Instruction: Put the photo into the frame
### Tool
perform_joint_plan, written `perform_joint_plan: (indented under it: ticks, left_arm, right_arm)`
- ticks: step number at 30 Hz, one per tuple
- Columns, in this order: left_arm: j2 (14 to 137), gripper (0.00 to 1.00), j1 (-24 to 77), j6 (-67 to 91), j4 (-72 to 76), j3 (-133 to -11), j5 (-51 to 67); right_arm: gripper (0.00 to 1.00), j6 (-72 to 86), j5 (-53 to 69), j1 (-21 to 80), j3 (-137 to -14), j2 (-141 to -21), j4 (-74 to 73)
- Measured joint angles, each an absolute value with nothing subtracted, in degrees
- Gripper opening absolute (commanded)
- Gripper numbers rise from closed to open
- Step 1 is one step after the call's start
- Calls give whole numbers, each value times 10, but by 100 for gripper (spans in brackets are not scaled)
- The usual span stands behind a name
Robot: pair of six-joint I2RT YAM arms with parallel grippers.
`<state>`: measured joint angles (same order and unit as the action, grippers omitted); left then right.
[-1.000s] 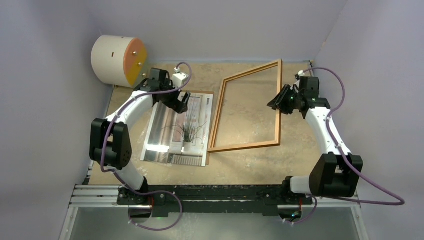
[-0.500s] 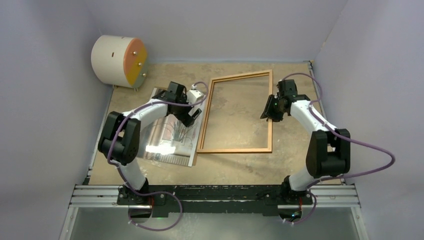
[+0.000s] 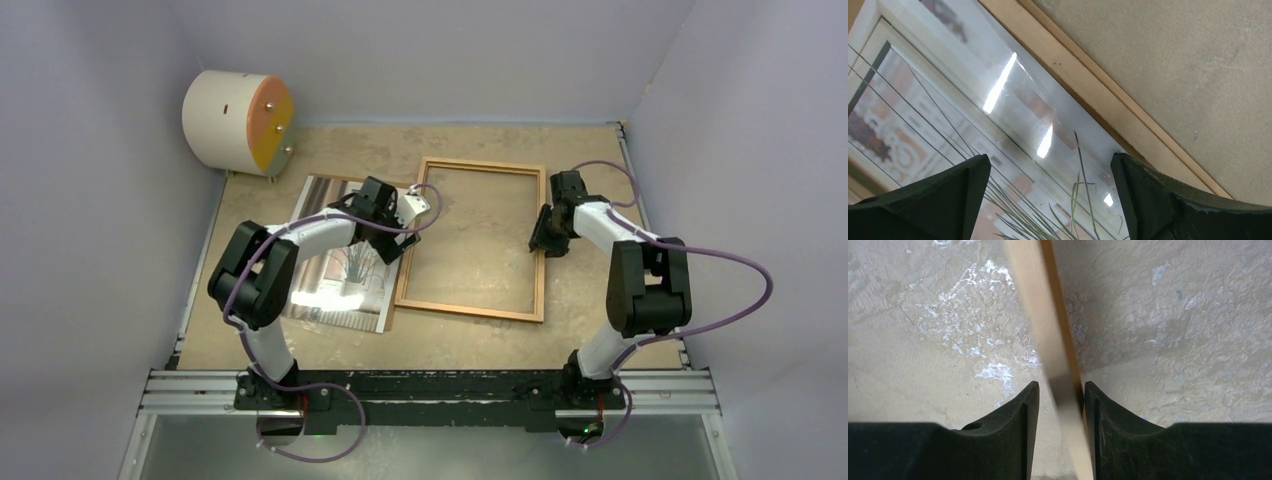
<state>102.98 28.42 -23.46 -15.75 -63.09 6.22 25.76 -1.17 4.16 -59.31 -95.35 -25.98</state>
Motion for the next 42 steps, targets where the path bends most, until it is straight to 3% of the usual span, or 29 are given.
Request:
perform_joint_plan:
  ticks: [7,15,25,33,37,42]
  left_arm:
    - [1033,100,311,-247,-141,-631,41]
    - [1033,100,336,-251,-131,-631,20]
    - [1037,100,402,-252,-131,-629,14]
    - [1040,100,408,-251,-203,-675,18]
    - [1040,100,354,-250,-269,-754,49]
    - [1008,100,182,-257,-312,-815,72]
  right_arm:
    - [58,275,-33,42,-592,-955,-260]
    - [90,297,-56,42,-592,-953,-261]
    - [94,313,-68,42,-623,-906,-260]
    - [91,320,-69,59,-624,-853,-243]
    - [86,339,-70,143,-645,-847,-228]
    - [83,379,-51,287,-709,-905,-191]
